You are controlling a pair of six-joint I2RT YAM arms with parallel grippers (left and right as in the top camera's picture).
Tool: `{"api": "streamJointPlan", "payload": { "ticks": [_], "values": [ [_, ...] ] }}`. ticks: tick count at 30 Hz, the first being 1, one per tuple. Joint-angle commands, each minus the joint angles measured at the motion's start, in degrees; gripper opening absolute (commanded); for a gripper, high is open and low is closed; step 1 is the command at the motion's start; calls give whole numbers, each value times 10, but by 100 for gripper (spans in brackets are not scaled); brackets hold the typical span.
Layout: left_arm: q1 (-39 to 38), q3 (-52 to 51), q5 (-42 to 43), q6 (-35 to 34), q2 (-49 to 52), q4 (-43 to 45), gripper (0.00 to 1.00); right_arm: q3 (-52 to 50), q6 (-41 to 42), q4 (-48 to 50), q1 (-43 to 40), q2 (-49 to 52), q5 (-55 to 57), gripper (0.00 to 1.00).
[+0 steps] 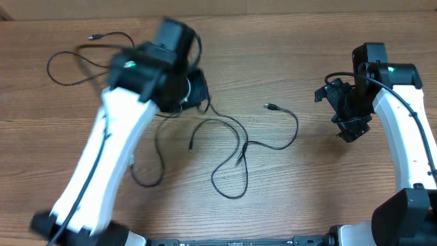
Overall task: Untangle cables
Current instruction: 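Lift the strand high and carry it to the left side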
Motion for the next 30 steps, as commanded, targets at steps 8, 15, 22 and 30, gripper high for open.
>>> {"api": "streamJointPlan", "payload": {
  "ticks": [8, 15, 22, 30],
  "values": [
    [6, 225, 139, -10, -66, 166, 4, 10, -2, 0, -2, -5, 1, 100],
    [6, 233, 136, -71, -86, 302, 4, 10, -2, 0, -2, -5, 1, 100],
    [6, 232, 28, -12, -79, 283, 4, 10, -2, 0, -2, -5, 1, 100],
    [15, 231, -221, 13, -71, 206, 4, 10, -2, 0, -2, -5, 1, 100]
  ]
}}
